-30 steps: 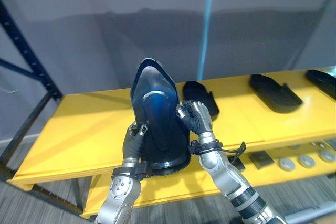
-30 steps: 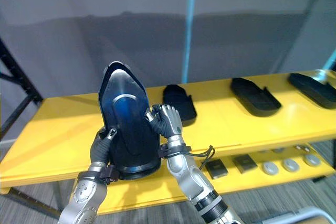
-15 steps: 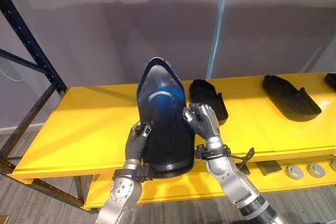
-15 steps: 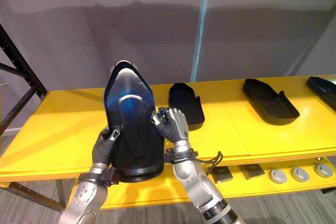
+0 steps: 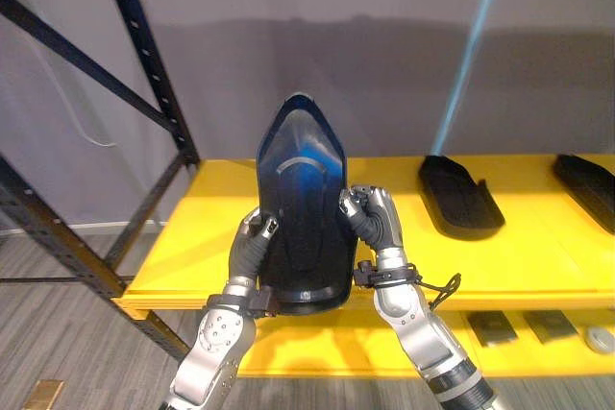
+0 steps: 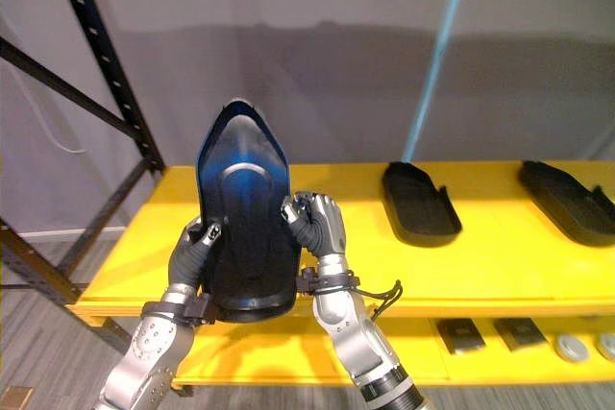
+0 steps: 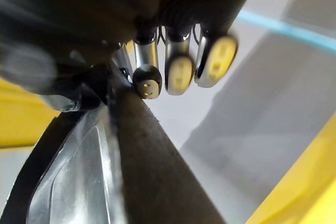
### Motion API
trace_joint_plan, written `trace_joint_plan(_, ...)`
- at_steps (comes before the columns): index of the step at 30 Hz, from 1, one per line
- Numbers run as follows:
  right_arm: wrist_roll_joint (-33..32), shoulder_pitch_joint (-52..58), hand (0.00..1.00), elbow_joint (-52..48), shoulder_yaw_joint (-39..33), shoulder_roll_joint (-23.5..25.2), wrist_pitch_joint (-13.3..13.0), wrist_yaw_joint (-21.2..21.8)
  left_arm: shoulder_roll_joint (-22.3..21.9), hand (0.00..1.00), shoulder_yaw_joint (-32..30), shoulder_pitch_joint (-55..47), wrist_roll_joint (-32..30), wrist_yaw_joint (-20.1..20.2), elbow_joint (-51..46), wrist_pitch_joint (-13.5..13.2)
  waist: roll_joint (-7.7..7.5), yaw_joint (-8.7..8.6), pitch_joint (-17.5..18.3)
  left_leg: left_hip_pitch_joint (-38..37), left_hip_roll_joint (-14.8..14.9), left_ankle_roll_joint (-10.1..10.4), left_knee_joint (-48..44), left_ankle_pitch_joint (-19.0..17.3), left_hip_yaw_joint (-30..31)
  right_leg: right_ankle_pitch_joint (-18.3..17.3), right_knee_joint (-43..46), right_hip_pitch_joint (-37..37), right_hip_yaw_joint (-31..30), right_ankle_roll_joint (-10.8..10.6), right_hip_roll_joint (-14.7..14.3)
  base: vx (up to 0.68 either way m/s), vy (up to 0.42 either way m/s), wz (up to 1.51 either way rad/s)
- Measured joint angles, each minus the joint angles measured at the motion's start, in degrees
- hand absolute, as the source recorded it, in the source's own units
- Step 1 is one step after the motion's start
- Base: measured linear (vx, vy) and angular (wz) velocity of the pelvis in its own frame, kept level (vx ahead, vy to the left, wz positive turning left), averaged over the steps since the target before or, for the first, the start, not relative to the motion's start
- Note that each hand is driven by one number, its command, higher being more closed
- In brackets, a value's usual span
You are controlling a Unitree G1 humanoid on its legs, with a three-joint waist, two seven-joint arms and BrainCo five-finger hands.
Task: Walk over and take plastic housings, then place them on the shelf
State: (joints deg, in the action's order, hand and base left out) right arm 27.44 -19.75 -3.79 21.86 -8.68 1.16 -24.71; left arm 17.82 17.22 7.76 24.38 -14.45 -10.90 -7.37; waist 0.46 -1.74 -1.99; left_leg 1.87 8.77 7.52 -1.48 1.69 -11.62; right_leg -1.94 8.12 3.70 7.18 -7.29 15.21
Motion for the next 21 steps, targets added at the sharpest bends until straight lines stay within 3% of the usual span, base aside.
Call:
trace_joint_plan(4, -1.8, 0.0, 0.00, -1.8, -1.5, -0.4, -0.1, 0.0, -1.2, 1.00, 0.0, 2.4, -1.6, 0.0, 0.9, 0.0, 2.37, -1.07, -0.2, -3.3, 3.0, 1.6, 5.1, 3.0, -0.7, 0.8, -2.5, -1.9, -0.2, -1.6, -3.7, -0.01, -0.124, -0.10)
trace_joint_plan(7, -3.9, -0.5, 0.00, -4.1, -2.0, -0.7, -0.1, 0.1, -2.9, 1.00, -1.3, 3.2, -2.8, 0.6, 0.5, -0.3, 2.39, 0.03, 0.0, -3.2, 5.2, 2.6, 6.4, 3.9, -0.7, 1.5, -3.7, -1.7, 0.1, -0.8, -6.0, 0.02, -0.081, -0.04)
trace_joint_plan(12, -8.1, -0.3, 0.00, -4.1, -3.4, -0.2, -1.6, 3.2, -3.3, 1.00, -2.5, 3.4, -5.4, 1.2, 0.5, -0.4, 2.28, 0.80, 0.0, -2.1, 5.1, 2.8, 6.4, 4.1, 0.4, 1.5, -3.8, -1.6, 1.1, -0.7, -5.9, 0.01, 0.004, 0.09)
trace_joint_plan(13, -11.5, 0.2, 0.00, -5.4, -3.4, -0.2, -4.5, 5.0, -3.8, 1.00, -4.0, 4.1, -5.5, 1.1, 1.5, -0.2, 2.29, 0.86, 0.0, -1.5, 5.1, 2.8, 6.4, 4.3, 0.9, 1.5, -4.0, -1.5, 1.6, -0.8, -5.9, 0.00, 0.005, 0.21)
trace_joint_plan(16, -17.2, 2.0, 0.00, -8.8, -2.6, 2.0, -8.4, 8.0, -5.6, 1.00, -8.7, 6.1, -4.4, 1.0, 3.3, -0.3, 2.29, 1.15, 0.0, -1.3, 5.1, 2.8, 6.4, 4.5, 1.3, 1.5, -4.3, -1.6, 1.7, -0.8, -6.0, 0.01, 0.003, 0.08)
trace_joint_plan(21, -22.6, 2.0, 0.00, -9.0, -3.7, 3.1, -10.7, 9.0, -5.5, 1.00, -11.4, 10.7, -4.2, -0.8, 6.4, -1.1, 2.33, 1.03, 0.0, -0.9, 5.1, 2.6, 6.4, 4.9, 2.1, 1.5, -4.5, -1.6, 1.9, -0.8, -5.9, -0.02, 0.009, 0.05)
